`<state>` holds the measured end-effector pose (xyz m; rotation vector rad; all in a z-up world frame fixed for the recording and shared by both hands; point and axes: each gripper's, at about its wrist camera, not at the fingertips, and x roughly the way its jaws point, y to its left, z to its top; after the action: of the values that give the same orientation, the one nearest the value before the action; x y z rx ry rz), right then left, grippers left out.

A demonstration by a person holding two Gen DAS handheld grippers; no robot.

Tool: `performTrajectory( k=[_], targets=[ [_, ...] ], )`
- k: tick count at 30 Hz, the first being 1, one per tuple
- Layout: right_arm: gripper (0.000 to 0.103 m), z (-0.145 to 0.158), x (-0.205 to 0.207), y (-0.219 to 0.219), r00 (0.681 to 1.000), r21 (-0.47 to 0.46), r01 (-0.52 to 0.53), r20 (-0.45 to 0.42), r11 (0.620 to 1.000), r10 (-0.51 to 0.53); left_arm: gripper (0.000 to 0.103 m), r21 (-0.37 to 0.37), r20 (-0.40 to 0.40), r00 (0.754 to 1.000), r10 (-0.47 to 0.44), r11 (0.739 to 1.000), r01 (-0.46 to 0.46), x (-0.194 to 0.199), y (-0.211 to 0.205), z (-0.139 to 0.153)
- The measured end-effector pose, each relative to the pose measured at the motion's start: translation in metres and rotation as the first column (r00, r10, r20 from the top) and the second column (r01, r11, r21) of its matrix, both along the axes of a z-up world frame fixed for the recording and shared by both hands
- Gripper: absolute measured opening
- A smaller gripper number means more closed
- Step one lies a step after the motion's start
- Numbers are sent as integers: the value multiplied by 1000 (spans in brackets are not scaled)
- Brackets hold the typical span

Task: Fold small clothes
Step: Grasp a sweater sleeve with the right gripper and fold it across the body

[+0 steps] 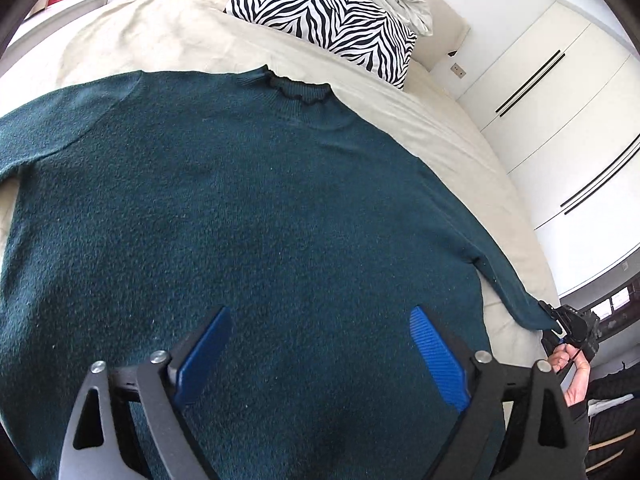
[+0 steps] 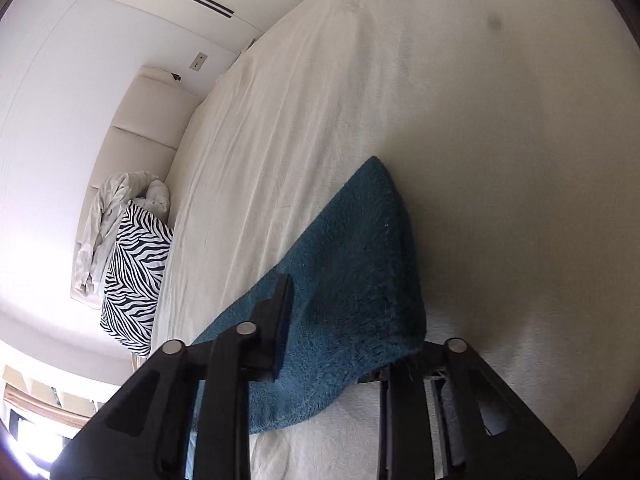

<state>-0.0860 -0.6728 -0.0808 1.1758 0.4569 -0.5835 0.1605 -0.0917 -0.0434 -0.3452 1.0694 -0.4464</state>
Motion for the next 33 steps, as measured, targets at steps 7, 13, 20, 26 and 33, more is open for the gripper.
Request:
performTrajectory(
  k=[7, 13, 20, 26, 33],
  targets=[
    [10, 96, 134, 99, 938, -266, -342, -49, 901, 342, 75, -141, -32, 999, 21, 990, -25, 30, 20, -2],
    [10, 108, 248, 260, 758, -330, -638, -109, 696, 643, 78, -267, -50, 997, 57, 961, -69, 46, 47, -4],
    [48, -3, 302, 410, 522, -112, -853, -190, 509, 832, 92, -351, -95, 995, 34, 934, -65, 57, 49, -17],
    [63, -8, 243, 429, 523, -211, -846, -154, 490, 838, 93, -399, -150, 989, 0, 915, -60, 65, 25, -27],
    [63, -10, 187, 379, 629, -149, -771, -19, 620, 777, 81, -293, -169, 986, -6, 955, -44, 67, -14, -36]
  ],
)
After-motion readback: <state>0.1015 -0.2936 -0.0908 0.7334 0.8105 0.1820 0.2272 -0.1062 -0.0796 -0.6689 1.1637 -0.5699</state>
